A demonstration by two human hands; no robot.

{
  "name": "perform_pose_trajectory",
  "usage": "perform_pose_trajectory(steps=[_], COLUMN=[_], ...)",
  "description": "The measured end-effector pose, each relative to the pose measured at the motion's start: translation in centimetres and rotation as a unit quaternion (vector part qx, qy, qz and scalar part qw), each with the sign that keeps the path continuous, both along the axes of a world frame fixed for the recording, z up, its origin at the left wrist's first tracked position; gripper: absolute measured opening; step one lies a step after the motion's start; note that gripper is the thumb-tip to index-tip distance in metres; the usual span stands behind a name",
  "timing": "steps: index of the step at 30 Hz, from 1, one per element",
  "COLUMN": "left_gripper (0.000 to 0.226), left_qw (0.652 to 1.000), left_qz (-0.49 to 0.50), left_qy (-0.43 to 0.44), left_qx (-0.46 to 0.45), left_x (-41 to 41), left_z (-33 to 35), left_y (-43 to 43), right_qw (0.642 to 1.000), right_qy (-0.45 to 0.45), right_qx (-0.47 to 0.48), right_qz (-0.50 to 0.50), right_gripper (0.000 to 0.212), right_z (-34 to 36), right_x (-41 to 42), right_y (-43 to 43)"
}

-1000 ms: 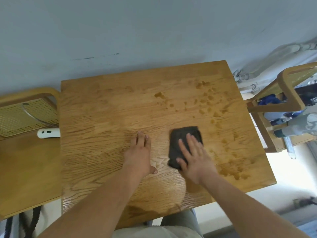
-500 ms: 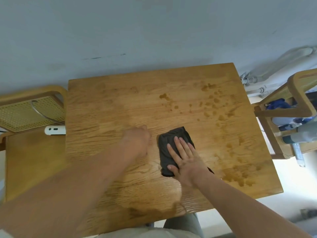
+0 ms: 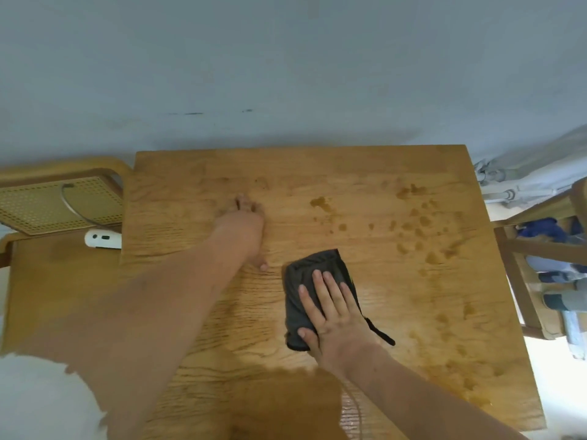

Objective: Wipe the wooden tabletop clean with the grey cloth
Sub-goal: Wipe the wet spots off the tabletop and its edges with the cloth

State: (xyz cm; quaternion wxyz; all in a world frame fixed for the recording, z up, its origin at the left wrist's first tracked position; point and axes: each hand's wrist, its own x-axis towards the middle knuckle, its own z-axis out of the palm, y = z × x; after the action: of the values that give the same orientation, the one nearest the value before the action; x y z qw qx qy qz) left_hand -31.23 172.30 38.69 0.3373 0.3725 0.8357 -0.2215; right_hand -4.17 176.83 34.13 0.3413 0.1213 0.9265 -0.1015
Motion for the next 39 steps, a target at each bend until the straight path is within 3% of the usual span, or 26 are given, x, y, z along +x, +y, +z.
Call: perform_pose_trajectory(steps=[4,8,11,16,21,23,26,29,31,33,36,39], left_gripper=[0.15,0.151,0.15,0.149,0.148,0.148,0.147,0.146,0.147,0.148,0.149,0.148], left_qw=[0.999,0.999,0.999,0.999,0.998,0.997,0.996,0.995,0.996,0.995,0.996,0.996], left_qz=[0.023,0.028,0.033,0.029,0.043,0.047,0.057,0.051,0.043,0.051,0.053,0.059], left_qy=[-0.028,-0.038,-0.03,-0.034,-0.048,-0.044,-0.043,-0.043,-0.044,-0.055,-0.057,-0.06], left_qx=[0.006,0.017,0.025,0.024,0.024,0.033,0.055,0.07,0.067,0.059,0.044,0.042], left_x=[-0.5,-0.7,-0.7,-0.8,-0.9,-0.9,-1.0,-1.3,-1.3,-1.3,-1.2,-1.2], left_z=[-0.5,-1.4,-1.9,-1.9,-1.7,-1.8,-1.9,-2.0,-2.1,-2.1,-2.1,-2.1], left_y=[0.6,0.5,0.0,-0.2,0.0,0.0,-0.5,-1.0,-1.0,-0.8,-0.6,-0.5], right_qw=[0.995,0.992,0.998,0.98,0.932,0.945,0.983,0.994,0.992,0.994,0.964,0.939], right_qy=[0.013,0.031,0.038,0.029,0.088,0.094,0.126,0.106,0.094,0.057,0.02,0.056], right_qx=[0.019,0.025,0.039,0.065,0.089,0.08,0.029,0.016,0.05,0.084,0.094,0.093], right_qz=[0.102,0.12,0.043,-0.188,-0.341,-0.304,-0.128,0.038,0.069,-0.041,-0.246,-0.326], right_gripper=[0.071,0.07,0.071,0.073,0.074,0.073,0.072,0.073,0.072,0.072,0.075,0.075], right_z=[0.2,-0.5,-1.0,-0.9,-1.0,-1.3,-1.8,-1.8,-1.8,-1.3,-1.0,-1.3], right_x=[-4.1,-11.6,-15.7,-14.8,-11.7,-11.0,-9.4,-9.8,-11.4,-13.7,-16.3,-17.1], right_y=[4.1,8.8,12.5,17.4,11.5,6.8,2.6,7.2,12.4,17.1,18.8,14.7])
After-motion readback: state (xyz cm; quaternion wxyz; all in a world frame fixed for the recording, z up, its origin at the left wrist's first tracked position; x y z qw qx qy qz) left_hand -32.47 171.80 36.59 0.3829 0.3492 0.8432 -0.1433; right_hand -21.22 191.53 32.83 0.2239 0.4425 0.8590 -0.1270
